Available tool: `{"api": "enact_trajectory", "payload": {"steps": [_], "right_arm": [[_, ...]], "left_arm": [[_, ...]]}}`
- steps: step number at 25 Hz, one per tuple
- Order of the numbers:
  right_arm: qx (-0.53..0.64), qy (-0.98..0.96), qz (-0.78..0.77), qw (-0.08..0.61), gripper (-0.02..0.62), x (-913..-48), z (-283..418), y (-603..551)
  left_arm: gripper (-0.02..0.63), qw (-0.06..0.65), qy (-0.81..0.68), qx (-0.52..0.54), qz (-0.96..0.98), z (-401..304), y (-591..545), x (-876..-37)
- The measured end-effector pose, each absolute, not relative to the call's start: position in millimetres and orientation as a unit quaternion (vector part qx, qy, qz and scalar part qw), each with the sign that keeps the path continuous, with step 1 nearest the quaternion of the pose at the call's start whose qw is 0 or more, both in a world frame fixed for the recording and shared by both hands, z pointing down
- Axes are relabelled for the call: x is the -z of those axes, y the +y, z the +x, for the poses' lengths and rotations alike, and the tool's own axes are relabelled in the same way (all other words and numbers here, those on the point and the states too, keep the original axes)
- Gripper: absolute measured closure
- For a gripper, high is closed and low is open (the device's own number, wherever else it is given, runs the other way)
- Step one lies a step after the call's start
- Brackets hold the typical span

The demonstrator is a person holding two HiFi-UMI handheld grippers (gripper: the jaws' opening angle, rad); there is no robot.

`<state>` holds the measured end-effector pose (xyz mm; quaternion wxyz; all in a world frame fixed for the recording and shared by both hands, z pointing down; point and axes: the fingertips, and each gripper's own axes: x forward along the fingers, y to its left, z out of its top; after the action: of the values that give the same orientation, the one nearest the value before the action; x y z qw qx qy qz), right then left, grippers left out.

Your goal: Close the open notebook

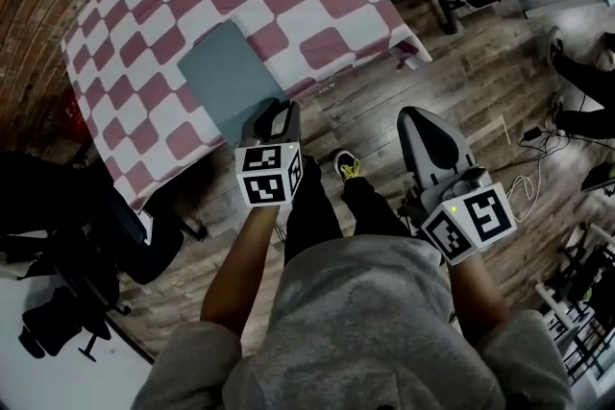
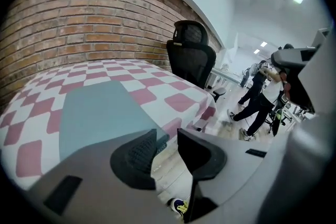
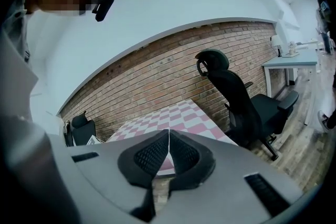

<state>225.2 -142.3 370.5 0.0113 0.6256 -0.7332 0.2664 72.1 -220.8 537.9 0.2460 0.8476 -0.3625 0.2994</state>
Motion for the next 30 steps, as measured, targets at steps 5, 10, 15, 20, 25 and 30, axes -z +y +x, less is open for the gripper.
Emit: {"api": "enact_trajectory", "payload": {"steps": [5, 10, 15, 20, 25, 30], "right_arm": [[-0.25, -0.742, 0.622, 0.015, 0.569, -360.0, 235.5, -131.0], [-0.226, -0.756, 0.613, 0.02, 0.569, -344.6, 244.6, -122.4], [-0.197, -0.776, 0.598, 0.02, 0.569, -322.8, 250.7, -110.2], [-0.178, -0.79, 0.586, 0.01, 0.569, -304.9, 248.6, -97.6], [-0.163, -0.802, 0.575, 0.009, 0.569, -293.9, 241.0, -89.6], [-0.157, -0.802, 0.576, 0.007, 0.569, -283.9, 236.1, -85.1]], "left_arm": [[0.492, 0.268, -0.35, -0.266, 0.857, 85.3, -200.5, -518.9], [0.494, 0.241, -0.363, -0.242, 0.867, 83.0, -176.3, -479.6], [0.531, 0.217, -0.408, -0.199, 0.864, 61.3, -149.9, -426.7], [0.585, 0.175, -0.448, -0.165, 0.861, 42.1, -124.5, -374.0], [0.595, 0.133, -0.482, -0.147, 0.853, 25.9, -103.8, -341.0], [0.595, 0.13, -0.509, -0.126, 0.842, 3.7, -85.0, -326.4]]}}
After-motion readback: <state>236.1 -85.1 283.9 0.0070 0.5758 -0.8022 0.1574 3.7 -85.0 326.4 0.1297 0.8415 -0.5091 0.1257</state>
